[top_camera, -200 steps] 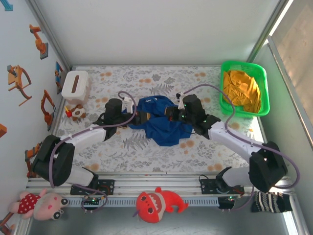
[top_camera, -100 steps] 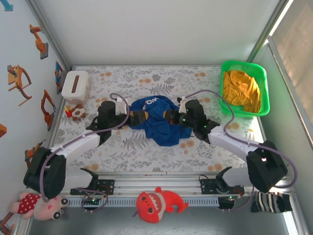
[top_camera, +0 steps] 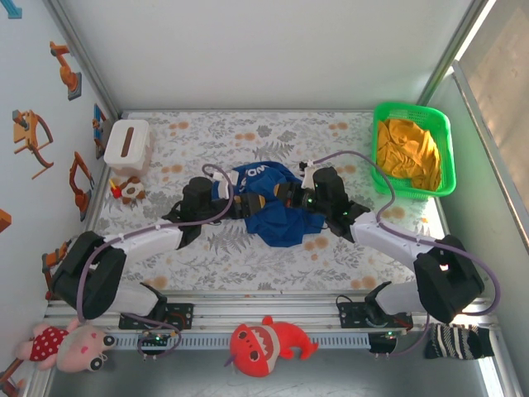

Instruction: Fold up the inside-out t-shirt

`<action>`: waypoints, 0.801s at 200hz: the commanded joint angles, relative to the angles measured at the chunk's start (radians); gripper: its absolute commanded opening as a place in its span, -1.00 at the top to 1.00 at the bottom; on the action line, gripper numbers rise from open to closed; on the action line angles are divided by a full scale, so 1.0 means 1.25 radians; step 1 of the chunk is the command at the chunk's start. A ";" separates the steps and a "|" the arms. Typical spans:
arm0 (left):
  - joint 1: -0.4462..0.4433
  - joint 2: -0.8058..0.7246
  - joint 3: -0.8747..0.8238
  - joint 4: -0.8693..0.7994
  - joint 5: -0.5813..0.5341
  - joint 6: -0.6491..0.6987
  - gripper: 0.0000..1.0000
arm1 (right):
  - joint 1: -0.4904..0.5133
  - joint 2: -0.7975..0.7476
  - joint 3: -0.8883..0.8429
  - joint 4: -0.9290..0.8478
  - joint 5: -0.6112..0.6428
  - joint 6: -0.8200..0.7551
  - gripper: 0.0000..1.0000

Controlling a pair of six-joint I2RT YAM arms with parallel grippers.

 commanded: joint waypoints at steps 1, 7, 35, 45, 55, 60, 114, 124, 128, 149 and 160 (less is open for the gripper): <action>-0.004 0.027 0.037 0.109 -0.034 -0.047 -0.46 | -0.004 -0.017 -0.016 0.013 0.001 0.004 1.00; -0.003 0.034 0.041 0.115 -0.040 -0.050 -0.46 | -0.004 -0.020 -0.017 0.010 0.002 0.004 1.00; -0.004 0.060 0.068 0.121 -0.054 -0.059 -0.45 | -0.004 -0.032 -0.025 0.001 0.006 0.003 1.00; -0.004 0.072 0.079 0.125 -0.050 -0.061 -0.42 | -0.004 -0.037 -0.029 0.003 0.008 0.004 1.00; -0.003 0.087 0.091 0.132 -0.041 -0.067 -0.36 | -0.004 -0.040 -0.032 0.006 0.010 0.005 1.00; -0.004 0.094 0.094 0.139 -0.036 -0.071 -0.34 | -0.004 -0.042 -0.032 0.006 0.010 0.006 1.00; -0.005 0.141 0.093 0.200 -0.012 -0.102 -0.02 | -0.004 -0.062 -0.029 -0.013 0.024 0.002 1.00; -0.006 0.140 0.093 0.203 -0.011 -0.103 0.18 | -0.004 -0.062 -0.027 -0.017 0.026 0.002 1.00; -0.006 0.139 0.093 0.204 -0.011 -0.103 0.29 | -0.004 -0.061 -0.027 -0.018 0.027 0.001 1.00; -0.006 0.125 0.104 0.202 -0.003 -0.105 0.96 | -0.004 -0.058 -0.030 -0.018 0.028 0.002 1.00; -0.005 0.107 0.119 0.178 0.000 -0.103 1.00 | -0.005 -0.060 -0.034 -0.023 0.036 0.000 1.00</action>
